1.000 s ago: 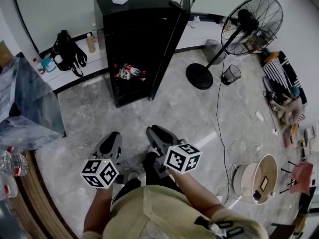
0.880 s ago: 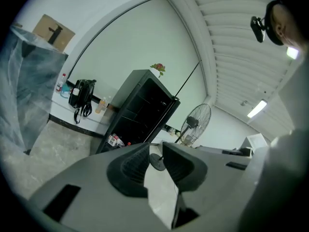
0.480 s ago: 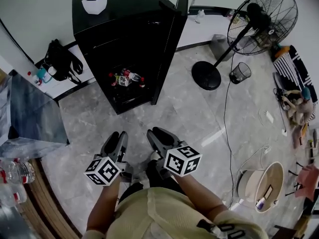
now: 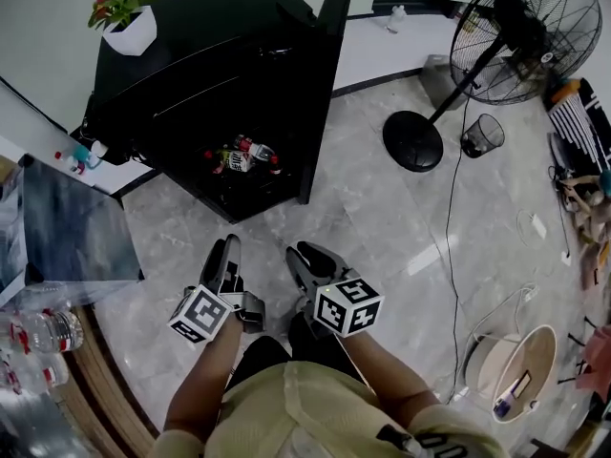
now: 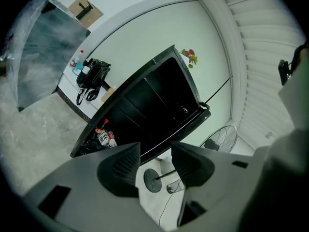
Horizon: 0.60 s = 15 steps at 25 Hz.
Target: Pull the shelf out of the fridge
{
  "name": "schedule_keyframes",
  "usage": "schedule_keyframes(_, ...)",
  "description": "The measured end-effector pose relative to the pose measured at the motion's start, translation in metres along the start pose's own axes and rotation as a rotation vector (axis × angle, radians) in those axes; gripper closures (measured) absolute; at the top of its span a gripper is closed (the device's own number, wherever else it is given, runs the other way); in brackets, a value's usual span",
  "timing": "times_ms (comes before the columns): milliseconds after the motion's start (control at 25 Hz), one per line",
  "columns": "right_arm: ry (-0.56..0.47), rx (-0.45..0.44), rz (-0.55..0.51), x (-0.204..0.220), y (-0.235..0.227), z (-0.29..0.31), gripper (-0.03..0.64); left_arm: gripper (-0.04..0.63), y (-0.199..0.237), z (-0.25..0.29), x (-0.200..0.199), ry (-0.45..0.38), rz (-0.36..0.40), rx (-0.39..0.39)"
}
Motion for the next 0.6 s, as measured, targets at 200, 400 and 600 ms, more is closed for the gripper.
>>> schedule_keyframes(200, 0.016, 0.025, -0.003, -0.001, -0.024, 0.021, 0.522, 0.413, 0.006, 0.034, -0.003, -0.064, -0.025, -0.003)
schedule_keyframes(400, 0.033, 0.051, -0.031, 0.001, -0.033, 0.050, 0.522, 0.413, 0.030, 0.067, -0.015, -0.146, -0.034, 0.002)
schedule_keyframes(600, 0.024, 0.121, -0.074, -0.006, -0.038, 0.072, 0.522, 0.413, 0.075, 0.106, -0.020, -0.154, -0.126, -0.019)
Point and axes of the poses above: the fingertips, and each gripper's own axes: z forward along the fingers, y to its left, x out of its underside, the point moved 7 cm from there along -z, backward along the fingers, and after that the axes turned 8 degrees about x, right-handed, at the moved point
